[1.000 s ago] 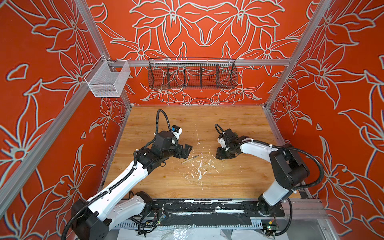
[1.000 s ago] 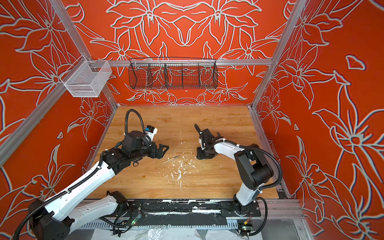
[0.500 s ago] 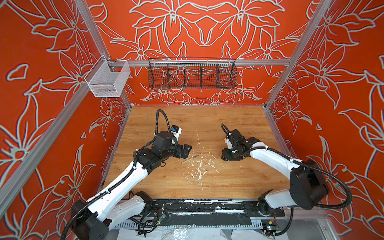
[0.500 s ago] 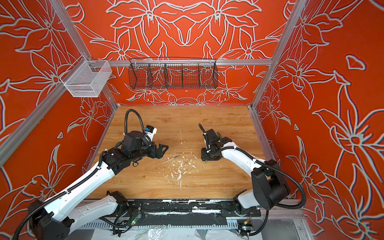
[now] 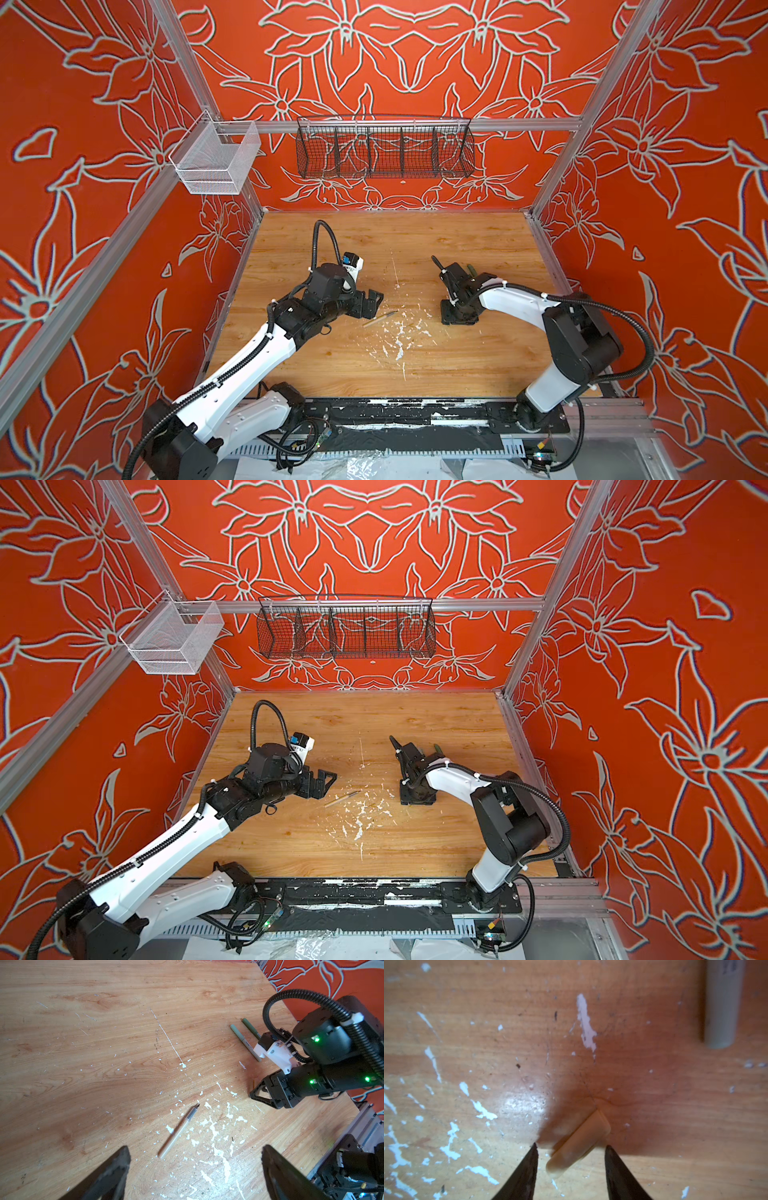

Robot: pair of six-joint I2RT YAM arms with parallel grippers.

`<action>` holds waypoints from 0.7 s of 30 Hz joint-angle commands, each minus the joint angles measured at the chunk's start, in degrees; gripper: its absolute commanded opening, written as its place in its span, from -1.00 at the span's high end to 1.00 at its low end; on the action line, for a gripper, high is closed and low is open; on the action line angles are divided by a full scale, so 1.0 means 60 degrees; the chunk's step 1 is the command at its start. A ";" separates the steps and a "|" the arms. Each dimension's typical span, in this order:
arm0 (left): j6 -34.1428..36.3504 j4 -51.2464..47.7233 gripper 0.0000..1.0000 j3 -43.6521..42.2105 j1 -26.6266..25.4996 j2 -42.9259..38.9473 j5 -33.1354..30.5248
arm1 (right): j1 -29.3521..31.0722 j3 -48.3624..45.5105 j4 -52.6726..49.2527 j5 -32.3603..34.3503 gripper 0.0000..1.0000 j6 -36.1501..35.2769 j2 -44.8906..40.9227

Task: Insert the pens into the pen caps
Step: 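Lower the right gripper and close it on the beige cap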

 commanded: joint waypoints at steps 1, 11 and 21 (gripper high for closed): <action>0.0116 0.0094 -0.94 -0.0024 -0.0025 -0.0044 0.0000 | 0.0038 0.0250 -0.0552 0.0862 -0.04 -0.0021 0.0176; 0.0229 0.0086 -0.94 0.0031 -0.0021 0.0107 -0.0070 | 0.0068 0.0208 -0.0525 0.0544 0.07 -0.0312 -0.0089; 0.0154 0.0127 -0.94 -0.0135 -0.0021 0.0199 -0.0009 | 0.0340 0.1067 -0.1170 0.1257 0.19 -0.0614 0.0829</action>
